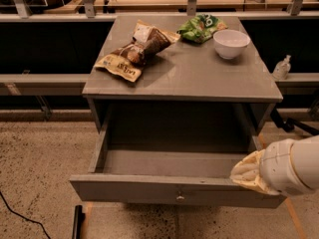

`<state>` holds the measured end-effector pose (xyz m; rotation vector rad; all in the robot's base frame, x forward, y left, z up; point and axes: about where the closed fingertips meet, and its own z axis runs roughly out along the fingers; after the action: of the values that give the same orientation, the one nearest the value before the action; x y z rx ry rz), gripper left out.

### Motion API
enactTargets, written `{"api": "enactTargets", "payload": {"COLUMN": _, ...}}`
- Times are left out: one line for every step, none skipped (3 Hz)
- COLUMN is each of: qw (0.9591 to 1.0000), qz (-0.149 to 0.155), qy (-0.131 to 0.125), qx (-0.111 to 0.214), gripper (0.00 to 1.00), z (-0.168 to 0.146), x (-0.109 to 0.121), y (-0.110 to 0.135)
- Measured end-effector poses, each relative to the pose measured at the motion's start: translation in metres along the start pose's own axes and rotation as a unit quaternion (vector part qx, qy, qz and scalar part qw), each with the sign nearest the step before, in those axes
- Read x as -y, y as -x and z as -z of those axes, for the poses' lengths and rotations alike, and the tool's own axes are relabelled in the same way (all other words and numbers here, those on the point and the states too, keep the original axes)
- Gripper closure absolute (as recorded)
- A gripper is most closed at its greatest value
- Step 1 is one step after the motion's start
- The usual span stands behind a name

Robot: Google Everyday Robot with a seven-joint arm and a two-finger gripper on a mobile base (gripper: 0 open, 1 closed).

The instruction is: Close top drawer

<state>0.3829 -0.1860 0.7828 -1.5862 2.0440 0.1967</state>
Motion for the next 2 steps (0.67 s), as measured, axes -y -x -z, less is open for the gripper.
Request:
{"api": "enactTargets", "payload": {"qw": 0.9998, "qz": -0.011, "qy": -0.009, "qx": 0.016, "gripper": 1.0, "z": -0.022, "x": -0.015, "y": -0.021}}
{"api": "enactTargets", "payload": {"qw": 0.9996, "qz": 0.004, "qy": -0.019, "qx": 0.02, "gripper": 1.0, "z": -0.048, "x": -0.02, "y": -0.033}}
